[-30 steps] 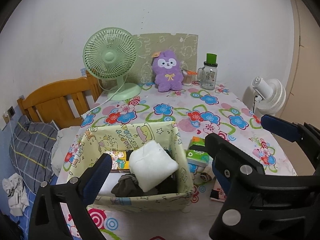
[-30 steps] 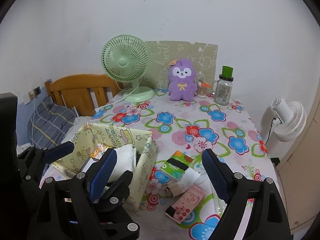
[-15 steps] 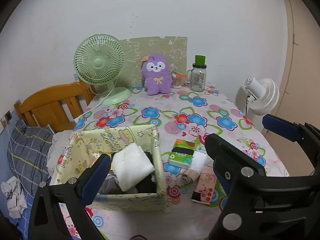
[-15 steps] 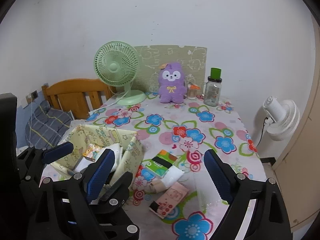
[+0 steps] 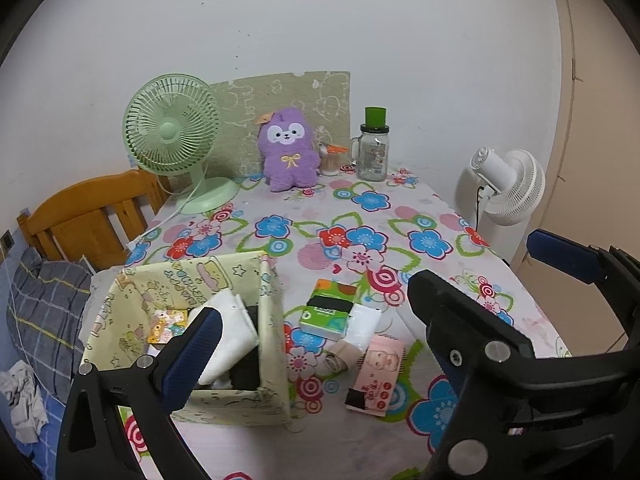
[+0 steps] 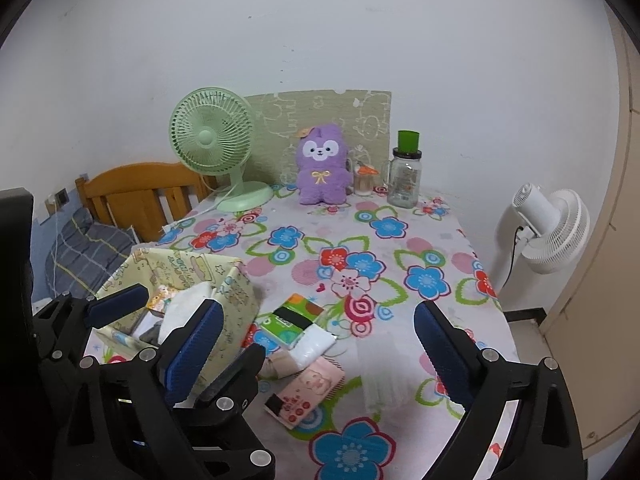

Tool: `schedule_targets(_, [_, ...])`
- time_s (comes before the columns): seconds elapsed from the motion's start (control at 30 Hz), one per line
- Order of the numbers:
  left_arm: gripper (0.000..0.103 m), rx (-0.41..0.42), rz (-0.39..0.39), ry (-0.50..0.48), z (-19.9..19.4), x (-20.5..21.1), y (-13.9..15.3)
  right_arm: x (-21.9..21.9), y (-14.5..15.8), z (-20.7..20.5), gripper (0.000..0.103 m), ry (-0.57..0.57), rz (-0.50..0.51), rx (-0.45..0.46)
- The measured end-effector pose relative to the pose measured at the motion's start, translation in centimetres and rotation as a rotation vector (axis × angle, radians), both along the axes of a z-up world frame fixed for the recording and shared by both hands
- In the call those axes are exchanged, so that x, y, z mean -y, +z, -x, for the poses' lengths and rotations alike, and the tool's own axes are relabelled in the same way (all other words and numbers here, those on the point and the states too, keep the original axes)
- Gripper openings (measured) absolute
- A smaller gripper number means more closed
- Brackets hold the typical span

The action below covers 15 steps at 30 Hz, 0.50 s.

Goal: Organize soft objects
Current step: 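Move both tools toward the pink wipes pack and clear straw bundle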

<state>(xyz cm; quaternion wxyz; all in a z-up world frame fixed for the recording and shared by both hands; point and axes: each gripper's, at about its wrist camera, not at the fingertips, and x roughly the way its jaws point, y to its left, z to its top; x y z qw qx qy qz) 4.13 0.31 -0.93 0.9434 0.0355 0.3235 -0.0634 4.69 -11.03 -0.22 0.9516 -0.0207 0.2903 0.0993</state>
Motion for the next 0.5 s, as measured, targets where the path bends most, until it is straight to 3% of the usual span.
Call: schedule_targets(0.5, [0.103,-0.031,-0.01,-0.042,-1.5,2.9,-2.2,3.2,-2.0,-1.0,0.1,-0.025,-0.003,-0.017])
